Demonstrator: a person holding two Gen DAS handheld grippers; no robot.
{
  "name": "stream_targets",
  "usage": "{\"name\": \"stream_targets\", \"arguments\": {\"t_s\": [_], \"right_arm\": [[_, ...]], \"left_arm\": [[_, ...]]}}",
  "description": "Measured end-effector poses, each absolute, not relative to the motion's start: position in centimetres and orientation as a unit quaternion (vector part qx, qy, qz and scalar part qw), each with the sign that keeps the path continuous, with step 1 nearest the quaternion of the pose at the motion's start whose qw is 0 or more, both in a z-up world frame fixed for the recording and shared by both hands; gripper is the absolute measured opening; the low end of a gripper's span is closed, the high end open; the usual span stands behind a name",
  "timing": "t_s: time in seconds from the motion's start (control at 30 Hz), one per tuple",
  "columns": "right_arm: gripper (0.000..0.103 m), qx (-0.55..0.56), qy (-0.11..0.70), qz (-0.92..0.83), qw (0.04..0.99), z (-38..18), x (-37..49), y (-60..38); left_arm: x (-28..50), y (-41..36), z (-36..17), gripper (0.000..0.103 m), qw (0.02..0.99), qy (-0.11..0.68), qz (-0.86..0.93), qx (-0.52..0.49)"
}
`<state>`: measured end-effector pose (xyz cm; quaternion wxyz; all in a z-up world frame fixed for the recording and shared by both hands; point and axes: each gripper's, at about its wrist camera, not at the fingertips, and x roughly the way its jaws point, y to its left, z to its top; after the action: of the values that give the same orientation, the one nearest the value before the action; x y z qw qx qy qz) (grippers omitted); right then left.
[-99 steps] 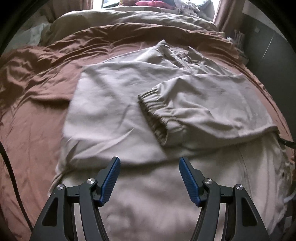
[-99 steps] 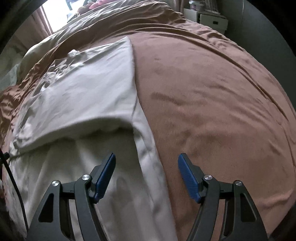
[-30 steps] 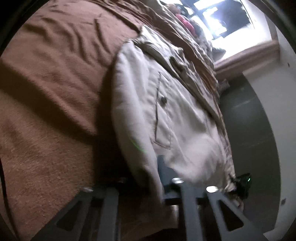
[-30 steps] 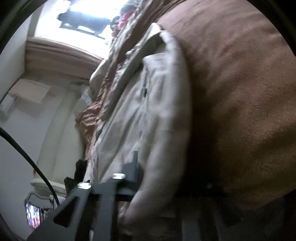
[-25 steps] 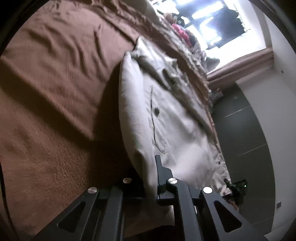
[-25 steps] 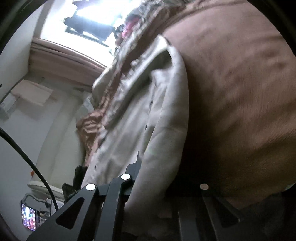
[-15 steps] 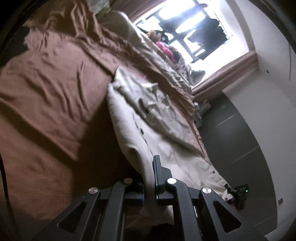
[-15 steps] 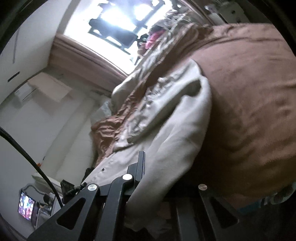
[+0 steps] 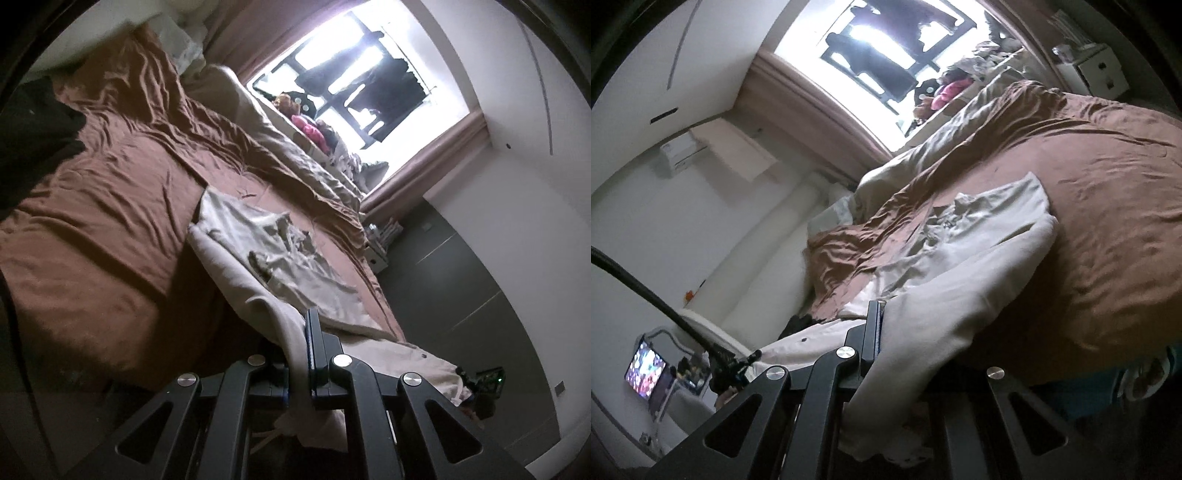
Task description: Fold large clothes
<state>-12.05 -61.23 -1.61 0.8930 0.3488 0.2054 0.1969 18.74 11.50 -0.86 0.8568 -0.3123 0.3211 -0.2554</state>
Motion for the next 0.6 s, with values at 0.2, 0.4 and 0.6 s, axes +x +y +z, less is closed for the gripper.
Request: {"name": "stream_targets", "arguments": {"t_s": [0.2, 0.4, 0.6], "right_arm": [[0.002, 0.347, 0.216, 0.195, 0.892, -2.1, -14.2, -60.9], [0.002, 0.357, 0.237, 0.173, 0.887, -3.2, -15.4, -61.6], [0.002, 0.353, 0.231, 0.141, 0.896, -1.9, -15.6, -61.3]], "left_arm": [[13.8, 13.2, -0.3, 0.006, 0.858, 0.309, -0.251, -0.325], [11.9, 13.0, -1.4, 0.007, 0.863, 0.317, -0.24, -0.312], [13.3, 12.7, -1.5, 0.007, 0.871, 0.311, -0.225, -0.306]]}}
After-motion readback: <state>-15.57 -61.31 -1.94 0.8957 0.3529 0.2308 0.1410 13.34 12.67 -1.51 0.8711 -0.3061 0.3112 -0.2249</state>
